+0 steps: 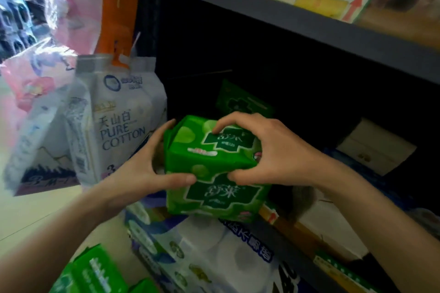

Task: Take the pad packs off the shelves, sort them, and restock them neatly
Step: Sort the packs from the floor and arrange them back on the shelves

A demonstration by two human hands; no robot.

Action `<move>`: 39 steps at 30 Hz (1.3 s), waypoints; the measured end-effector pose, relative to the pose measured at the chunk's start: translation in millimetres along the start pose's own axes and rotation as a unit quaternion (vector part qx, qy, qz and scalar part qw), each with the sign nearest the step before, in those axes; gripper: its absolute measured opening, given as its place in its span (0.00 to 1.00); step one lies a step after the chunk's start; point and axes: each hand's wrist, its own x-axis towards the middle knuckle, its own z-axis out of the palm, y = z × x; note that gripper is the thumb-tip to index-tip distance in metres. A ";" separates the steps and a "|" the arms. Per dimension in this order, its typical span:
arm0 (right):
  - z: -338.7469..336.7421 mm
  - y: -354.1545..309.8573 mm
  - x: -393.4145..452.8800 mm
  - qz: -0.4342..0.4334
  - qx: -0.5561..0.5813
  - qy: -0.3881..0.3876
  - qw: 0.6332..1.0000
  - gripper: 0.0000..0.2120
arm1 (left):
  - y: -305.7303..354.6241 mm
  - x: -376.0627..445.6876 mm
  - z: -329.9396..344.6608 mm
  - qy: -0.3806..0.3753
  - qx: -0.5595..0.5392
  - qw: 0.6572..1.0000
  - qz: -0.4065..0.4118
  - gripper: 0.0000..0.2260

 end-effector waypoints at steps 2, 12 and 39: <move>-3.4 -6.5 10.6 -0.040 0.015 -0.032 0.999 0.26 | 8.8 -1.3 -8.7 -0.029 0.005 0.999 -0.019 0.54; 29.4 156.5 89.6 0.306 -0.032 0.218 0.926 0.33 | 48.6 12.9 -13.2 0.044 0.083 0.979 -0.181 0.28; 49.8 145.3 108.6 0.258 -0.250 0.222 0.907 0.12 | 39.6 13.4 2.9 0.102 0.145 0.962 -0.206 0.32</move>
